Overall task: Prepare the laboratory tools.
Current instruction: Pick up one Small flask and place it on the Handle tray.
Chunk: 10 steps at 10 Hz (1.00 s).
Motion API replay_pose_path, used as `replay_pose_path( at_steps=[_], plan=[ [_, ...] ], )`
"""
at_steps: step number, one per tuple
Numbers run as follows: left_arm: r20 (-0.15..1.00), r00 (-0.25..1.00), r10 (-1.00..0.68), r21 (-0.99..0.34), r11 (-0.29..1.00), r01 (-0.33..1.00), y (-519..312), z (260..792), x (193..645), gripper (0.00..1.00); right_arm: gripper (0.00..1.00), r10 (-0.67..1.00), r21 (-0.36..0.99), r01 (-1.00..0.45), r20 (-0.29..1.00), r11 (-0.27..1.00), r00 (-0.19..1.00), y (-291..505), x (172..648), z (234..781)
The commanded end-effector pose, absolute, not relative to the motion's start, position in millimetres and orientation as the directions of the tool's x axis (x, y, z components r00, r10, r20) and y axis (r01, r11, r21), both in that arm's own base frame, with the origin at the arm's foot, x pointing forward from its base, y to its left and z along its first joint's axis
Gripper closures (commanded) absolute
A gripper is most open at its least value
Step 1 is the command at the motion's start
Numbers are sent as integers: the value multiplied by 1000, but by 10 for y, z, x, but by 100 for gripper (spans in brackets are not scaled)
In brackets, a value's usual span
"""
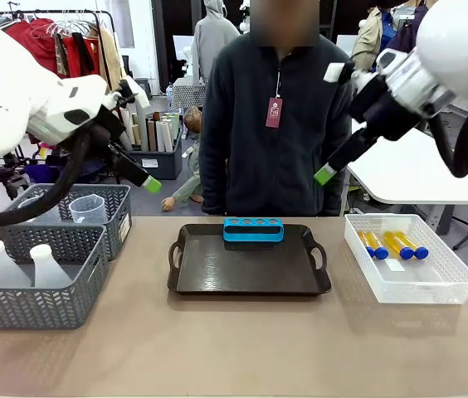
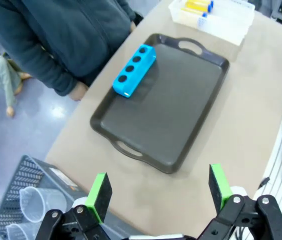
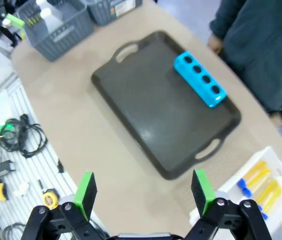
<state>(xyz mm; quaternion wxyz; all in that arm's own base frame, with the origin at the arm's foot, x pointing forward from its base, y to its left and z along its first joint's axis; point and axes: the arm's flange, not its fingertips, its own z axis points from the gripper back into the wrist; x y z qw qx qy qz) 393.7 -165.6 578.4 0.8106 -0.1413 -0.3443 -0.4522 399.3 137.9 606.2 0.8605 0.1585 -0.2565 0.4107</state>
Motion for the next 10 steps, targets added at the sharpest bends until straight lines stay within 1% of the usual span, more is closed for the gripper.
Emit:
replay_pose_path(
  at_steps=[1,4,7,10],
  plan=[
    [701,331,-632,85,535,840,-1567,5903,4045,0,0,640,23,-809,599,587,481,1194,4046,6210],
    [691,303,-656,115,514,850,-1633,6164,4098,0,0,633,-16,-800,621,600,462,921,4074,6425],
    [684,280,-674,154,508,848,-1688,6367,4135,0,0,627,-34,-787,627,615,463,718,4121,6448],
    [682,278,-677,164,512,843,-1695,6436,4180,0,0,624,-29,-791,633,611,459,620,4134,6441]
  ],
)
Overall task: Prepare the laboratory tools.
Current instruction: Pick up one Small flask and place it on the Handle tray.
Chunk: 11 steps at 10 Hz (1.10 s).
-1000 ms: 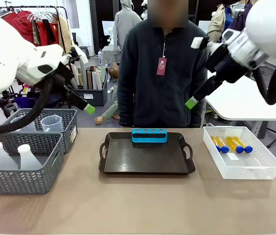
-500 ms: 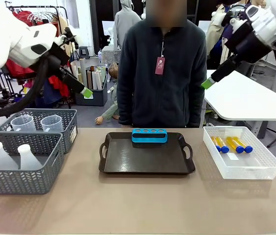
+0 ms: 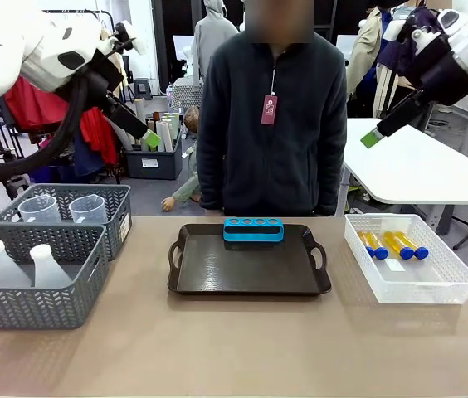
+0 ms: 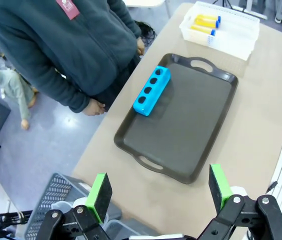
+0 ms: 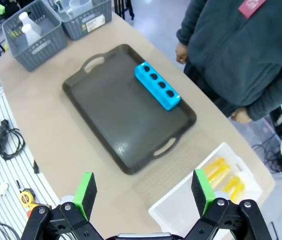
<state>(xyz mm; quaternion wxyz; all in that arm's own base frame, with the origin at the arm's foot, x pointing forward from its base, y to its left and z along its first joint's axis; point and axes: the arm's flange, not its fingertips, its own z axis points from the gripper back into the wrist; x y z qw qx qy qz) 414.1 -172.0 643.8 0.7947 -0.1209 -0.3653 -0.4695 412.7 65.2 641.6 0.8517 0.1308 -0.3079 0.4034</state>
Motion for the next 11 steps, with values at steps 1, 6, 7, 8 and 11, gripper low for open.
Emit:
replay_pose_path(
  at_steps=[1,6,7,8,11],
  plan=[
    [683,281,-674,163,516,841,-1692,6443,4197,0,0,622,-25,-788,629,615,466,646,4149,6445],
    [690,297,-660,152,533,832,-1710,6424,4167,0,0,608,-24,-769,628,639,486,655,4125,6411],
    [690,297,-660,152,533,832,-1710,6424,4167,0,0,608,-24,-769,628,639,486,655,4125,6411],
    [690,297,-660,152,533,832,-1710,6424,4167,0,0,608,-24,-769,628,639,486,655,4125,6411],
    [690,297,-660,152,533,832,-1710,6424,4167,0,0,608,-24,-769,628,639,486,655,4125,6411]
  ],
)
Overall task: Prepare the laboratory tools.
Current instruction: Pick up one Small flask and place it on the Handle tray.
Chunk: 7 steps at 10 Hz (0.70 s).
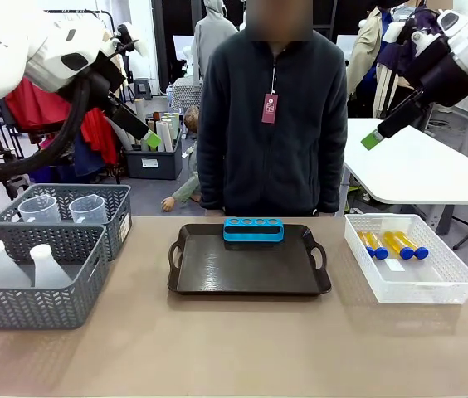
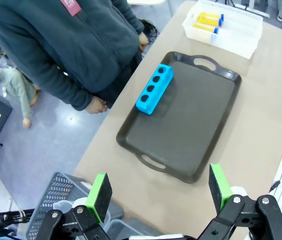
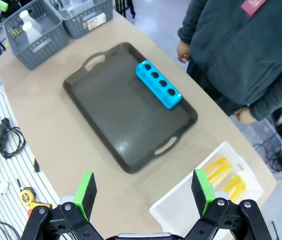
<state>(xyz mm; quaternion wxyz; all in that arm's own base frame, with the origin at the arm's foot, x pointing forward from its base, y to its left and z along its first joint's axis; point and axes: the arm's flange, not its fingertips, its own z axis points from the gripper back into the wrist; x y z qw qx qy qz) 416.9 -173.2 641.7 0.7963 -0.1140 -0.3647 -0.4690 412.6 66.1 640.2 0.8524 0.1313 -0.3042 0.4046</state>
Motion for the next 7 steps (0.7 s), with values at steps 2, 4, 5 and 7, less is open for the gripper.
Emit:
replay_pose_path(
  at_steps=[2,4,5,7],
  plan=[
    [690,297,-660,152,533,832,-1710,6424,4167,0,0,608,-24,-769,628,639,486,655,4125,6411],
    [688,294,-664,161,534,830,-1731,6417,4170,0,0,608,-24,-769,628,639,486,655,4125,6411],
    [658,324,-680,133,528,839,-1732,6522,4115,0,0,608,-24,-769,628,639,486,655,4125,6411],
    [578,425,-697,119,587,801,-1749,6699,4013,0,0,608,-24,-769,628,639,486,655,4125,6411]
  ],
)
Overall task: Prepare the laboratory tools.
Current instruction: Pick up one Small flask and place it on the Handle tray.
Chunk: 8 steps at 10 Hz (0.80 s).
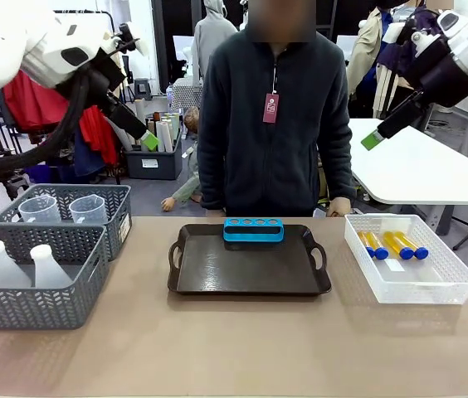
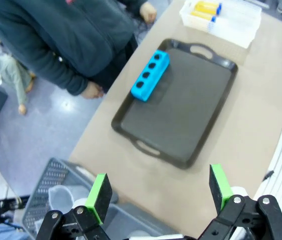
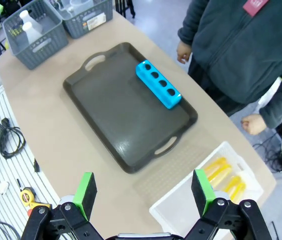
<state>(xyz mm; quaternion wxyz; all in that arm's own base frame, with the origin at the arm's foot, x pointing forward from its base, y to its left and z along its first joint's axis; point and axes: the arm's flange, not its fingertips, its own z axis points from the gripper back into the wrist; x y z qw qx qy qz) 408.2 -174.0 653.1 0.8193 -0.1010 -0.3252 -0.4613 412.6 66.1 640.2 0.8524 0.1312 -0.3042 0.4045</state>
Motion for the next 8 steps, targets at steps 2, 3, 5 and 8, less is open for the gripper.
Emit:
replay_pose_path(
  at_steps=[2,3,5,8],
  plan=[
    [494,521,-696,174,666,725,-1684,6858,3861,0,0,608,-24,-769,628,639,486,655,4125,6411],
    [464,586,-665,170,716,677,-1600,6896,3793,0,0,608,-24,-769,628,639,486,655,4125,6411],
    [438,666,-603,187,786,589,-1319,6921,3760,0,0,608,-24,-769,628,639,486,655,4125,6411],
    [382,796,-469,183,883,433,-730,6734,3771,0,0,608,-24,-769,628,639,486,655,4125,6411]
  ],
)
